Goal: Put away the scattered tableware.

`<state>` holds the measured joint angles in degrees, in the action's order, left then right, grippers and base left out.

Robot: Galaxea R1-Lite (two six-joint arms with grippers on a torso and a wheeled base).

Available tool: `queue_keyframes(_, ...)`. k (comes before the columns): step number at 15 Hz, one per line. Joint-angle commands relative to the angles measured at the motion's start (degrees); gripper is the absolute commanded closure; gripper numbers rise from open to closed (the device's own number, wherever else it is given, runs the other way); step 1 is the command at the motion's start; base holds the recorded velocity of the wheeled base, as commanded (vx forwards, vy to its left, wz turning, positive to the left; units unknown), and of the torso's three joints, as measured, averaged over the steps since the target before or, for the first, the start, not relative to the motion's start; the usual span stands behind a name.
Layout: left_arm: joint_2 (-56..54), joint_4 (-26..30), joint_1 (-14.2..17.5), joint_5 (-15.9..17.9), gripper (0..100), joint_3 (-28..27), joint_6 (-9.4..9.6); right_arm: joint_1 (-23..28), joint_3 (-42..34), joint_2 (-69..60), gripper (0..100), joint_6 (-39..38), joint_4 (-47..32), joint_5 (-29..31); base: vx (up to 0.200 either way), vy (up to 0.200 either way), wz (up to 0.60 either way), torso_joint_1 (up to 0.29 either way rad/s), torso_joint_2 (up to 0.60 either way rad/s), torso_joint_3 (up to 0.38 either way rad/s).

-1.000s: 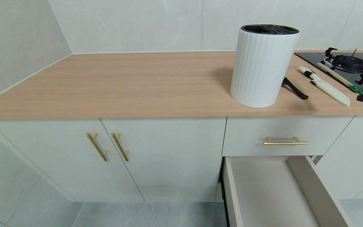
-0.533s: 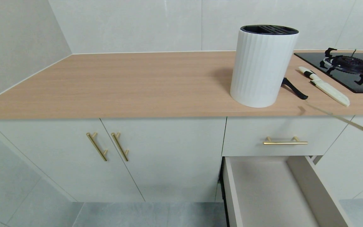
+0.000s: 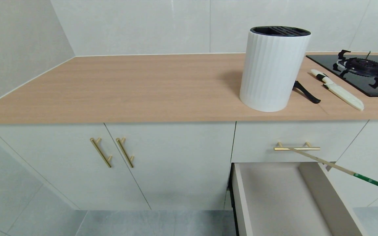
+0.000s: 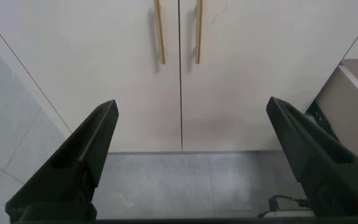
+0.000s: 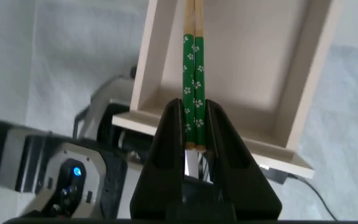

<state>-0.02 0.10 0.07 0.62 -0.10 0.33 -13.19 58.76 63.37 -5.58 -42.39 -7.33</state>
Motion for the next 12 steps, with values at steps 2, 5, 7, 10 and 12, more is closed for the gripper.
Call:
queue_keyframes(2,0.02,-0.01,0.01,-0.01,0,0.01,0.02,-0.61,-4.27,9.23,100,-0.04,3.01,0.3,0.0,0.0,0.0,0.0,0.0,0.0)
queue_keyframes(5,0.02,-0.01,0.01,-0.01,0,0.01,0.02,-1.31,-5.23,10.81,100,0.05,3.36,0.3,0.0,0.0,0.0,0.0,0.0,0.0)
queue_keyframes(7,0.02,-0.01,0.01,-0.01,0,0.01,0.02,-2.63,-6.02,10.9,100,0.05,3.45,0.3,0.0,0.0,0.0,-0.021,0.03,0.021)
queue_keyframes(10,0.02,-0.01,0.01,-0.01,0,0.01,0.02,-3.42,-7.87,11.16,100,0.05,6.35,0.38,0.0,0.0,0.0,-0.146,0.34,0.188)
queue_keyframes(12,0.02,-0.01,0.01,-0.01,0,0.01,0.02,-3.42,-8.84,11.34,100,0.05,8.02,0.56,0.0,0.0,0.0,-0.193,0.44,0.254)
